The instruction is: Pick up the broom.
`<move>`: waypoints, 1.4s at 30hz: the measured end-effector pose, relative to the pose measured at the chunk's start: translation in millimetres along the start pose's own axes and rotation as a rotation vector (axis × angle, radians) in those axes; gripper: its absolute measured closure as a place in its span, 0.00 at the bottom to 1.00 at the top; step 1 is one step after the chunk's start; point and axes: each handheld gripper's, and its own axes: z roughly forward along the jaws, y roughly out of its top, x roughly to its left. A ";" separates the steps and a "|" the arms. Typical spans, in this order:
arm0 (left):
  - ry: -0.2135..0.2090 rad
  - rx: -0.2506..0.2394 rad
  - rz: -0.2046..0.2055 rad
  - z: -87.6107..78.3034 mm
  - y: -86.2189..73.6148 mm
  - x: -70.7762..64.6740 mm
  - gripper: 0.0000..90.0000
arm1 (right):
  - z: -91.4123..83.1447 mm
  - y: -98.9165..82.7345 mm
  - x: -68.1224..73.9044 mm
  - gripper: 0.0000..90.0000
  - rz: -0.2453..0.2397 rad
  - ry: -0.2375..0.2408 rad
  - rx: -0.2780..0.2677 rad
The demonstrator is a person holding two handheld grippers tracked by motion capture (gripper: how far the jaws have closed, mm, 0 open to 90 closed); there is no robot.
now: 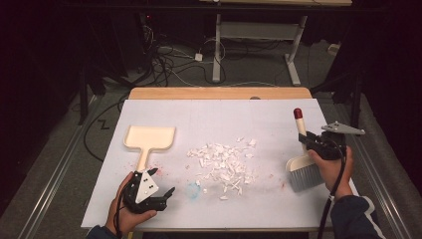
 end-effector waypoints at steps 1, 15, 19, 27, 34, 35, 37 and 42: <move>0.001 -0.004 -0.004 -0.4 0.0 0.0 0.20 | -6.1 -0.4 0.6 0.79 -0.005 -0.004 -0.017; 0.010 -0.009 -0.006 -2.3 0.8 -0.8 0.20 | -53.6 -7.0 6.7 0.79 -0.011 0.033 -0.130; 0.013 -0.014 -0.009 -3.3 0.9 -0.1 0.21 | -62.4 -6.7 8.4 0.79 -0.013 0.034 -0.155; 0.008 -0.049 -0.036 -5.7 7.0 -0.4 0.21 | -81.2 0.8 17.8 0.79 -0.028 0.039 -0.226; -0.112 -0.167 -0.057 -6.1 51.9 -30.8 0.22 | -97.9 11.5 46.4 0.79 -0.073 0.076 -0.278; -0.150 -0.176 -0.059 -4.7 59.5 -37.7 0.22 | -99.0 12.7 51.1 0.79 -0.073 0.080 -0.287; -0.202 -0.206 -0.052 -1.4 75.1 -49.8 0.22 | -100.1 15.5 60.6 0.79 -0.082 0.100 -0.293; -0.334 -0.272 -0.042 9.9 114.5 -80.1 0.23 | -97.5 20.4 88.3 0.79 -0.110 0.128 -0.312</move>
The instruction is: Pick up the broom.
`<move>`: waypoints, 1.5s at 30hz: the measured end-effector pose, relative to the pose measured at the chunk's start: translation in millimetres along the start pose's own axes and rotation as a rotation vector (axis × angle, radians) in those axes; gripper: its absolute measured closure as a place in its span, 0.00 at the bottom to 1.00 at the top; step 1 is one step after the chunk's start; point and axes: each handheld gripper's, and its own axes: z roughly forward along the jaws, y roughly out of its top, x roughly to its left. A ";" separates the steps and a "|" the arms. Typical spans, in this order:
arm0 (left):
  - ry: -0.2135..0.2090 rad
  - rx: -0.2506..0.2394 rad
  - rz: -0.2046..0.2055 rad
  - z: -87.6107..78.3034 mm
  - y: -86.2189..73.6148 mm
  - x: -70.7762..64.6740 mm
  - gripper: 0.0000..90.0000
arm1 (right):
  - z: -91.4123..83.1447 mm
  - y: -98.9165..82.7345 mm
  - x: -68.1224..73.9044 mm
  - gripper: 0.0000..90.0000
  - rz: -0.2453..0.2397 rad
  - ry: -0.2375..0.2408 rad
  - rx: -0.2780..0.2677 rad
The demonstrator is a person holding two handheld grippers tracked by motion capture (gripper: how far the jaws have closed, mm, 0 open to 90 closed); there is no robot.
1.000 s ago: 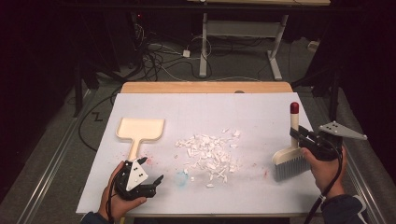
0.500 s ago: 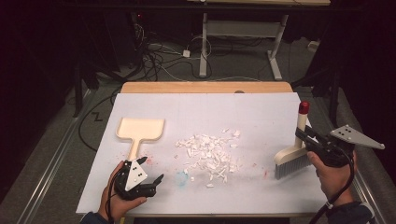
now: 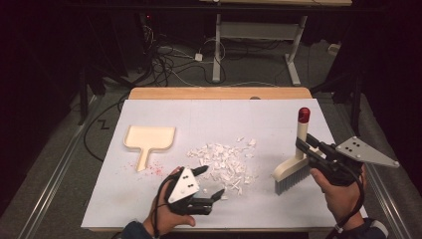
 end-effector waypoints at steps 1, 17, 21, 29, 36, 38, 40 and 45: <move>-0.017 -0.011 -0.001 6.5 5.0 -4.2 0.23 | 2.4 1.0 5.6 0.79 -0.004 0.012 0.000; -0.102 -0.040 -0.115 59.4 21.1 -9.3 0.49 | 27.9 3.2 77.3 0.79 -0.097 0.151 -0.016; -0.110 -0.040 -0.111 56.4 19.9 -6.3 0.65 | 23.8 4.4 80.8 0.79 -0.111 0.155 -0.024; -0.149 -0.016 -0.070 45.5 20.3 2.5 0.72 | 16.7 5.8 70.9 0.73 -0.134 0.226 -0.010; -0.234 0.039 -0.001 28.9 14.4 16.4 0.72 | 9.1 1.9 54.6 0.52 -0.311 0.420 0.079; -0.259 0.054 0.041 24.4 12.7 15.4 0.72 | 14.0 -4.2 51.1 0.47 -0.333 0.476 0.142; -0.277 0.063 0.067 21.2 12.4 14.2 0.72 | 22.4 -13.5 48.5 0.44 -0.338 0.534 0.200; -0.367 0.055 0.084 18.2 14.2 11.6 0.72 | 40.4 -32.3 58.1 0.43 -0.397 0.676 0.332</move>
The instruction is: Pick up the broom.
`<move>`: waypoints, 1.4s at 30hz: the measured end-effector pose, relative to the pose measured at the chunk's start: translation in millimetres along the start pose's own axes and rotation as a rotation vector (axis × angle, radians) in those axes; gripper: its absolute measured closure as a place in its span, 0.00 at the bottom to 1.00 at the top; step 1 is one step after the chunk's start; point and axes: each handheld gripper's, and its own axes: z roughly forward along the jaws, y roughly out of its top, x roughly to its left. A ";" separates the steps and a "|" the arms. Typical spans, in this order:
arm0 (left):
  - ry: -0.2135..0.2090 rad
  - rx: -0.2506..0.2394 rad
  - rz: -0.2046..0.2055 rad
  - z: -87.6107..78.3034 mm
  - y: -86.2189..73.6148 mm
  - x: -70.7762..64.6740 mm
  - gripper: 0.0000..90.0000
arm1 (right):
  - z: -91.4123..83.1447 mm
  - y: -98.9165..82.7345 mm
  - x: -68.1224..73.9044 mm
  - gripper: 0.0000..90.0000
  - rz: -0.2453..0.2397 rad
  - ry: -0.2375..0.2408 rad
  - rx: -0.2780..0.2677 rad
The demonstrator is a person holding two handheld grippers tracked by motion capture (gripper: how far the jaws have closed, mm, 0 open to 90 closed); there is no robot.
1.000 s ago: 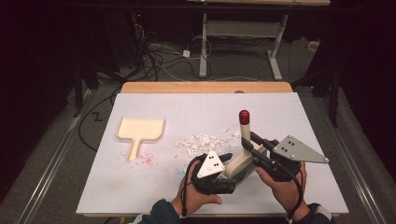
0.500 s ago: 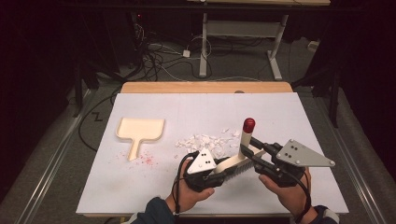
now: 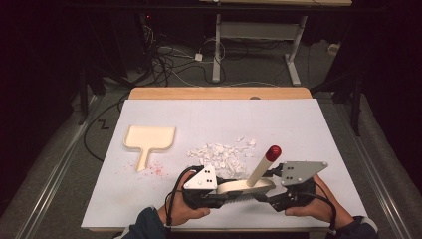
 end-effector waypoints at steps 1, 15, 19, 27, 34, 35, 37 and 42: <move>-0.015 0.004 0.010 0.6 0.4 -1.2 0.72 | 5.0 -0.7 1.1 0.47 -0.009 0.029 0.014; 0.068 0.012 0.073 -6.3 -0.8 0.2 0.52 | 15.7 -2.8 4.1 0.75 -0.002 0.134 0.011; 0.229 0.030 0.089 -14.7 -5.7 0.3 0.29 | 9.9 -2.9 0.3 0.75 0.029 0.090 0.006; 0.529 0.068 0.063 -61.2 -41.2 8.5 0.20 | -11.6 -5.7 -18.1 0.75 0.135 -0.091 -0.014; 0.662 0.130 -0.045 -101.4 -90.7 11.7 0.18 | -33.0 -13.7 -41.5 0.75 0.240 -0.247 -0.021; 0.662 0.130 -0.045 -101.4 -90.7 11.7 0.18 | -35.4 -15.5 -45.1 0.75 0.250 -0.271 -0.021; 0.698 0.147 -0.082 -109.4 -104.4 11.2 0.18 | -39.8 -19.2 -52.3 0.75 0.268 -0.308 -0.013; 0.747 0.182 -0.098 -116.6 -119.9 5.1 0.17 | -44.9 -28.1 -68.7 0.75 0.309 -0.407 0.006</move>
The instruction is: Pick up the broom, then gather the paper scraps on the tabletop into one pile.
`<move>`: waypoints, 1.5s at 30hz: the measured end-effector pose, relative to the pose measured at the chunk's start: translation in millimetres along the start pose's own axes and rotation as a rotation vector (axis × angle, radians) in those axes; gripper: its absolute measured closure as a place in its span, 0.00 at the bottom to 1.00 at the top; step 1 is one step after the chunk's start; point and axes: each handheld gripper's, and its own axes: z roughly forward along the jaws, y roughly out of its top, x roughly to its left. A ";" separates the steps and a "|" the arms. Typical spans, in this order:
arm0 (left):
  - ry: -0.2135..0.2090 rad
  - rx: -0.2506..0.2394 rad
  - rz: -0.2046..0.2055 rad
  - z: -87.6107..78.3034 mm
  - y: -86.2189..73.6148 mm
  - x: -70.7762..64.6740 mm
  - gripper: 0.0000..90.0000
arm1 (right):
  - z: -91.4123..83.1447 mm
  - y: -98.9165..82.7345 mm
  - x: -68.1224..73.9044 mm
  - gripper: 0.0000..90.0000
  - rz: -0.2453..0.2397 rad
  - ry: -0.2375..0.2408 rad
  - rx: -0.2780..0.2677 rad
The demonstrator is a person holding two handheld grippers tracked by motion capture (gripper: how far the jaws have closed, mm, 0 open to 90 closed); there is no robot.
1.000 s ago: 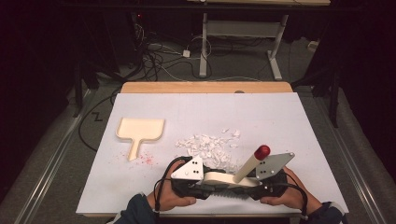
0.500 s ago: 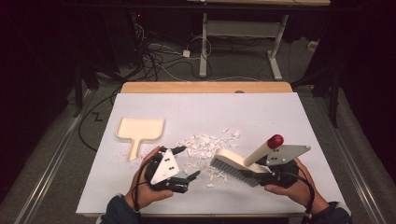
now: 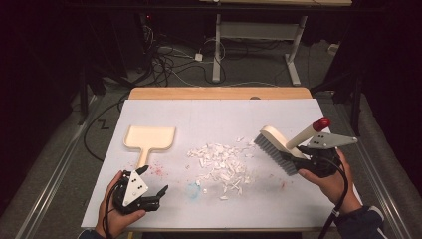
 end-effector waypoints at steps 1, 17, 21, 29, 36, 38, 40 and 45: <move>0.012 0.011 0.008 -1.2 -2.9 -1.1 0.17 | 1.7 -0.8 -2.8 0.75 0.004 -0.020 0.009; 0.011 0.065 -0.010 -5.2 -18.6 -4.1 0.18 | 41.4 -3.8 -23.1 0.75 -0.008 -0.192 0.118; 0.008 0.073 -0.010 -3.5 -18.8 -4.5 0.18 | 62.4 -0.3 -25.0 0.75 -0.048 -0.255 0.146; 0.005 0.087 -0.005 -0.1 -18.9 -5.3 0.18 | 115.7 6.8 -10.8 0.75 -0.158 -0.317 0.203; 0.000 0.086 0.018 2.7 -17.0 -6.0 0.18 | 146.4 12.4 14.5 0.75 -0.241 -0.262 0.198; -0.003 0.088 0.022 2.3 -17.1 -7.0 0.18 | 149.7 13.0 24.2 0.75 -0.256 -0.240 0.197; -0.003 0.091 0.024 1.5 -17.6 -7.5 0.18 | 149.6 13.4 28.5 0.75 -0.267 -0.224 0.194; -0.003 0.089 0.024 -0.6 -18.1 -6.8 0.18 | 141.0 13.8 47.2 0.75 -0.310 -0.092 0.154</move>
